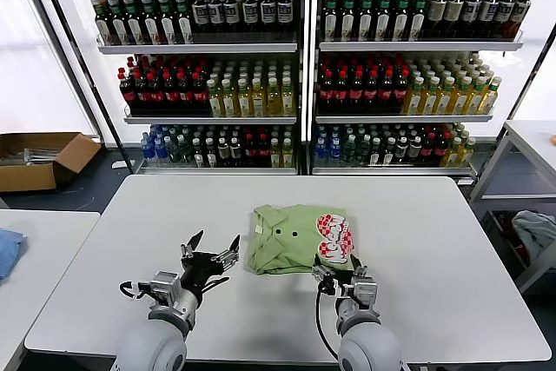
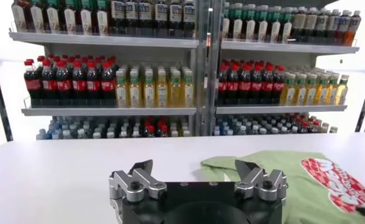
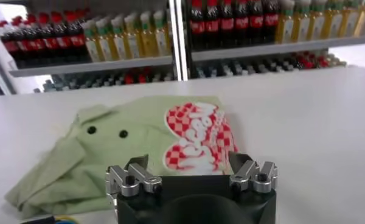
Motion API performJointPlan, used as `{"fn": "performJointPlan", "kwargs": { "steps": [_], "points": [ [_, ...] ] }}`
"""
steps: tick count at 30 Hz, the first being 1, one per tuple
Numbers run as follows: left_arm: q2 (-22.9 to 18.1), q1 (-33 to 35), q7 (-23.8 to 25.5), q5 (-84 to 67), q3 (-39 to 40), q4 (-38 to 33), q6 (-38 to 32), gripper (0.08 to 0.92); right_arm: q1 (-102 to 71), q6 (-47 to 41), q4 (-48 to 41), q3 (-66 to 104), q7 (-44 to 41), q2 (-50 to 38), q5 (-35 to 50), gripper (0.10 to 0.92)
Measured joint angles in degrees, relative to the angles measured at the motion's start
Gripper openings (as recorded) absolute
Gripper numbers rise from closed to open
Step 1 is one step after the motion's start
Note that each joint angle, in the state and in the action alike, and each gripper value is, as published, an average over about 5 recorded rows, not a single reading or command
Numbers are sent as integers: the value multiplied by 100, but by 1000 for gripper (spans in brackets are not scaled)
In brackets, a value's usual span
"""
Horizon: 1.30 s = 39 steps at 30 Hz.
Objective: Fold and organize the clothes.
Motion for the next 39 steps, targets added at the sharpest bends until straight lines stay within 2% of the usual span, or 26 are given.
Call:
{"fn": "performJointPlan", "kwargs": {
  "steps": [28, 39],
  "points": [
    [25, 113, 24, 16, -83, 44, 5, 823, 422, -43, -836, -760, 266, 471, -112, 823],
    [39, 213, 29, 17, -103, -35, 1, 823, 355, -43, -727, -727, 274, 463, -187, 823]
  ]
}}
